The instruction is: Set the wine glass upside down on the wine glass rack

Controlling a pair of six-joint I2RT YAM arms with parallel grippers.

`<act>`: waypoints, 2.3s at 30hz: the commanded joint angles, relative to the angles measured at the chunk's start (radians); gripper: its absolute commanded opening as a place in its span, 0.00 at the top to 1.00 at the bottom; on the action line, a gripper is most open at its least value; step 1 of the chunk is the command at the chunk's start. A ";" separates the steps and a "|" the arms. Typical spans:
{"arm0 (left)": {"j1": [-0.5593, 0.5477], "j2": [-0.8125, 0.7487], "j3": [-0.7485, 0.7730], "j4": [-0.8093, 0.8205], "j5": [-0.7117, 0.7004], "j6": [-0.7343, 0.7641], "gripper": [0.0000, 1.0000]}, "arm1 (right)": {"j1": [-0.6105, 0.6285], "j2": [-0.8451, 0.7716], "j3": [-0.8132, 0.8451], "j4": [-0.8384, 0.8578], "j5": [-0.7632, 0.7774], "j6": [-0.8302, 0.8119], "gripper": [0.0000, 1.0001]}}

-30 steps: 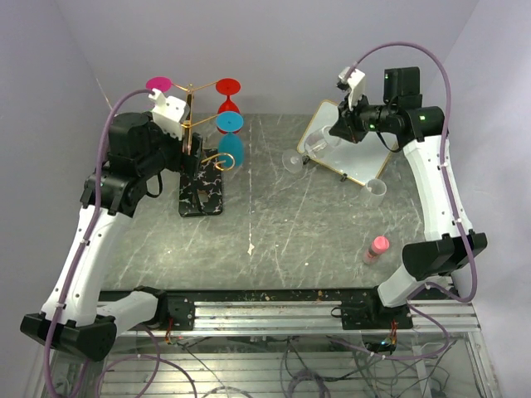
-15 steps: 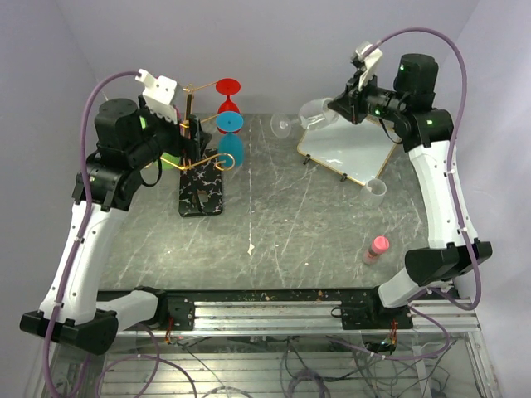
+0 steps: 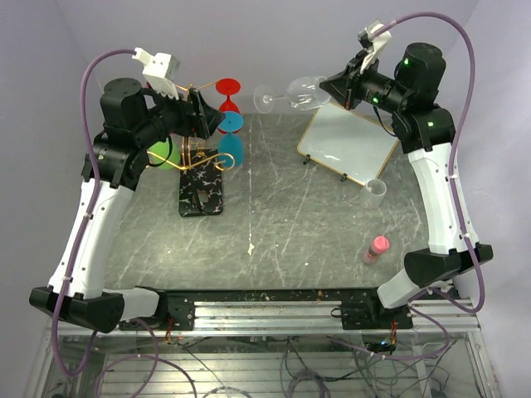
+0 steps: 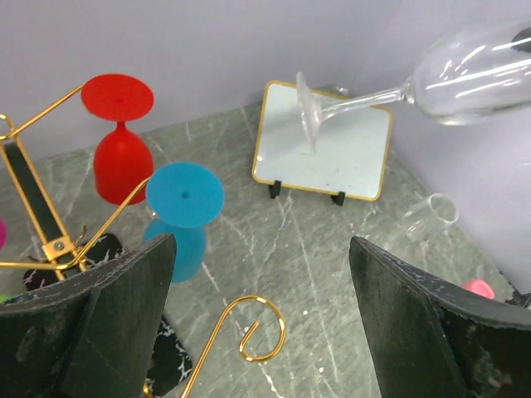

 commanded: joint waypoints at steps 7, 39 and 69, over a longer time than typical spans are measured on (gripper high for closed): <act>0.010 0.034 0.041 0.097 0.107 -0.131 0.05 | 0.064 0.019 0.046 0.068 -0.073 0.065 1.00; 0.008 0.061 -0.108 0.181 0.209 -0.226 0.44 | 0.142 -0.003 0.018 0.093 -0.161 0.056 1.00; 0.008 0.066 -0.112 0.183 0.211 -0.274 0.93 | 0.142 -0.009 -0.020 0.092 -0.134 0.016 1.00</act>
